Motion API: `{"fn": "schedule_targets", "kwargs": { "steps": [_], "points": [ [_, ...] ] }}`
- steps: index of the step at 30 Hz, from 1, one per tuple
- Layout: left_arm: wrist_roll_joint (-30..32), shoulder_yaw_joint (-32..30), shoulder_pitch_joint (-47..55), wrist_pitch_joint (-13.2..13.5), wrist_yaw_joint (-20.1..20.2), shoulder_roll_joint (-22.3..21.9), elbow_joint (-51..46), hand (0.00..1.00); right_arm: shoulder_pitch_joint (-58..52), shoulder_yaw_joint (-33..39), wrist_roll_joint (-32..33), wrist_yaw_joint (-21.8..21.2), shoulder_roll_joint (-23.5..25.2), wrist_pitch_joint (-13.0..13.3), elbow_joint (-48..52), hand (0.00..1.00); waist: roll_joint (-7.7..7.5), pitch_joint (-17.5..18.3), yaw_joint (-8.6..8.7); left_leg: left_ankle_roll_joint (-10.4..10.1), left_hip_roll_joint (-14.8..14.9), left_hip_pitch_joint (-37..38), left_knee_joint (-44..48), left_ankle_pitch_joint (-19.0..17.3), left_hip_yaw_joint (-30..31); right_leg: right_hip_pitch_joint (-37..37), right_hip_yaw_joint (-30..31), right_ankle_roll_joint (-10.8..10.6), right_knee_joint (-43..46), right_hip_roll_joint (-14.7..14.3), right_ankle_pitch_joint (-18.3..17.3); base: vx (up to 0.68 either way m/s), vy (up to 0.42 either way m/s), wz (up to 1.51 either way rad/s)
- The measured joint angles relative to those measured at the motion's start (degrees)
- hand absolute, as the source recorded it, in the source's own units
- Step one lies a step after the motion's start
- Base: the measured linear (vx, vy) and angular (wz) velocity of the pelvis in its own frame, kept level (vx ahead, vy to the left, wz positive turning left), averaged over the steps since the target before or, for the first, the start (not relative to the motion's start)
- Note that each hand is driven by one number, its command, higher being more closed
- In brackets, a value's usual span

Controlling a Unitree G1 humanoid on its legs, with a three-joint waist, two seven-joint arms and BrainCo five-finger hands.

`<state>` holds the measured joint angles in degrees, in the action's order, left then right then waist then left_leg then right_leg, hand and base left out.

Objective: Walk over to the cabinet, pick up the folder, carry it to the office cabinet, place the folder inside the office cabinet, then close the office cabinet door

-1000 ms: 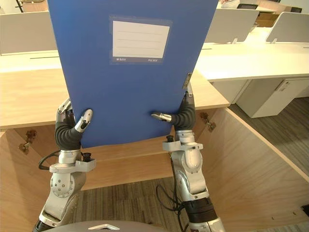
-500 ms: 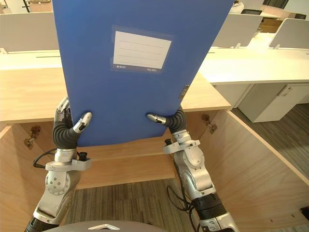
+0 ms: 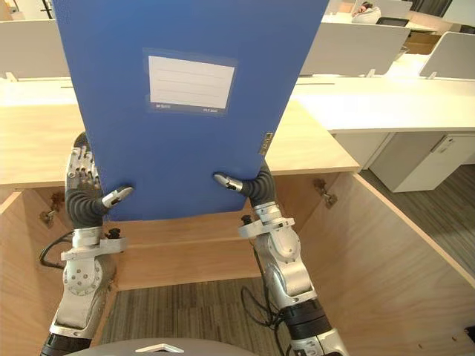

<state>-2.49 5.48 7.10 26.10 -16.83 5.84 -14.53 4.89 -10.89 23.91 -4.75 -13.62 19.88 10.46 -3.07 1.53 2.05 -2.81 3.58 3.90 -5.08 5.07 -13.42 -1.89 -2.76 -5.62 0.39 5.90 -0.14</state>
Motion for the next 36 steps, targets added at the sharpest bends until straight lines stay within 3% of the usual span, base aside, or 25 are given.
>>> {"fn": "schedule_targets", "kwargs": {
  "steps": [5, 9, 16, 23, 30, 36],
  "points": [
    [-4.3, -6.6, 3.7, -0.7, -0.3, -2.4, 2.8, 0.00, -0.5, 3.3, -1.2, 0.4, 3.3, 0.0, 0.9, 1.00, 0.00, 0.0, 0.02, -0.1, 0.0, -0.8, 0.0, 0.0, 1.1, 0.1, -1.1, 0.0, 0.0, 0.0, -0.2, 0.00, -0.002, 0.12],
    [-8.7, -12.4, 9.0, -3.0, -0.7, -3.9, 7.1, 0.00, -2.8, 5.8, -1.3, 1.7, 5.1, 1.1, 7.0, 1.00, -0.09, 0.0, -0.17, -0.2, 0.0, -0.9, 0.0, -0.1, 1.1, 0.1, -1.2, -0.1, -0.1, 0.0, -0.4, 0.01, -0.001, 0.00],
    [-8.6, -12.5, 10.1, -5.0, 1.7, -4.2, 15.0, 0.00, -5.8, 5.0, -1.7, 1.5, 5.3, 0.9, 7.0, 1.00, -0.19, 0.0, -0.58, -0.3, 0.1, -1.0, 0.0, -0.2, 1.2, 0.2, -1.3, 0.0, 0.0, 0.0, -0.7, 0.00, 0.000, 0.00],
    [-7.9, -12.0, 10.2, -7.9, 3.5, -4.1, 28.9, 0.00, -8.0, 0.5, -4.2, 1.6, 5.2, 0.7, 6.5, 1.00, -0.32, -0.1, -0.23, -0.5, 0.1, -1.6, 0.0, -0.3, 1.2, 0.9, -1.3, 0.0, 0.1, 0.0, -0.7, 0.00, 0.000, 0.00],
    [-7.3, -11.0, 9.3, -10.9, 5.5, -1.9, 49.6, 0.00, -9.3, -7.8, -15.6, 2.7, 4.3, -0.6, -0.2, 1.00, -0.88, -0.8, -0.10, -0.5, 0.4, -2.2, 0.0, -0.3, 0.9, 1.6, -1.0, 0.5, 0.1, -0.2, -0.4, 0.00, 0.000, 0.00],
    [-5.6, -11.0, 8.0, -12.3, 6.0, -0.1, 61.0, 0.00, -8.0, -12.2, -30.8, 8.0, 2.7, -0.9, -2.2, 1.00, -0.50, -3.5, -0.14, -0.6, 0.9, -3.5, 0.1, -0.3, 0.0, 3.8, -0.1, 0.8, 1.0, -0.3, 0.0, -0.01, 0.004, -0.08]
  ]
}}
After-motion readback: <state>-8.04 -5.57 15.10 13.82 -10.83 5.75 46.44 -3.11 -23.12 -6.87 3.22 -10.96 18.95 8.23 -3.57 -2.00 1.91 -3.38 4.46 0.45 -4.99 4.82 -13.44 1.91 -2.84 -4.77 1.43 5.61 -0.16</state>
